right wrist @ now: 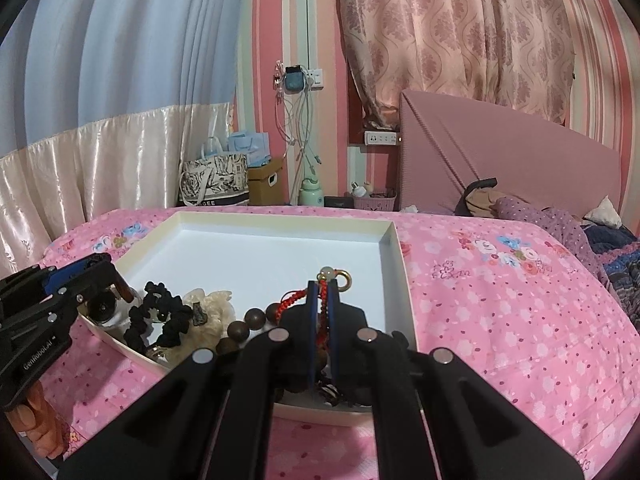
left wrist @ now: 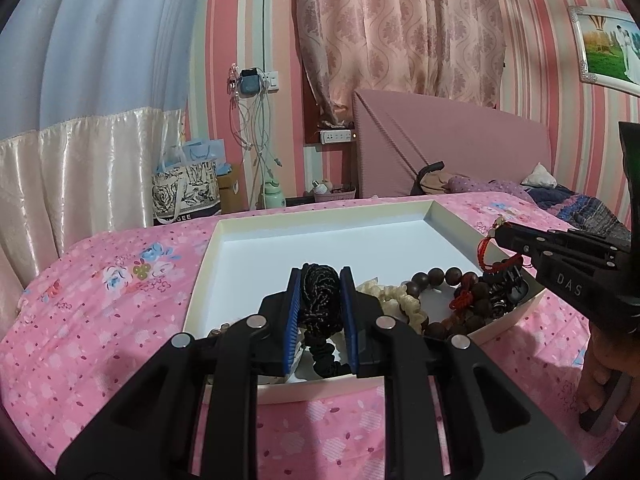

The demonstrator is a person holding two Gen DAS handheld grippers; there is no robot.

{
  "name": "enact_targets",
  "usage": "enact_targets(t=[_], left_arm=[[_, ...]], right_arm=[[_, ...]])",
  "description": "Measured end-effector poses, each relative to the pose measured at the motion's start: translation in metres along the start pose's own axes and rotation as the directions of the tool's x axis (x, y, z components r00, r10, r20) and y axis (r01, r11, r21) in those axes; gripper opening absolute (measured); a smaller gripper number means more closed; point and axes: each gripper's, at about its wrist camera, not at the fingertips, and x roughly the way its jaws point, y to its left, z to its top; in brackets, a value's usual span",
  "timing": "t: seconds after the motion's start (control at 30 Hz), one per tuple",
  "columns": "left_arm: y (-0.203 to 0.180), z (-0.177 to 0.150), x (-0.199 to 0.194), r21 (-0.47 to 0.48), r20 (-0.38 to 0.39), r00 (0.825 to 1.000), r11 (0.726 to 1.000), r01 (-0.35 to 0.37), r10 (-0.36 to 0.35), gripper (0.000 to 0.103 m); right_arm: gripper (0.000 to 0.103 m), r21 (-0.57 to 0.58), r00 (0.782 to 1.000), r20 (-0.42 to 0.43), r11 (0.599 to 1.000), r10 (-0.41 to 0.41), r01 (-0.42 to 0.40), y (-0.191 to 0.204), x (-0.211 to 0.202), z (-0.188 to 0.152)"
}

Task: Organize jewelry
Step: 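Carry the necklace over the tray with the left tool while the right tool carries the red tassel charm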

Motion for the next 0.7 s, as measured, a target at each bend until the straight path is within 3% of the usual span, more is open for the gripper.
enact_targets(t=[0.7], left_arm=[[0.0013,0.0006,0.0014,-0.004,-0.004,0.999,0.999,-0.050,0.050,0.017]], right_arm=[[0.004,0.018,1.000,-0.024,1.000,0.014,-0.014,-0.0024,0.0034,-0.0009]])
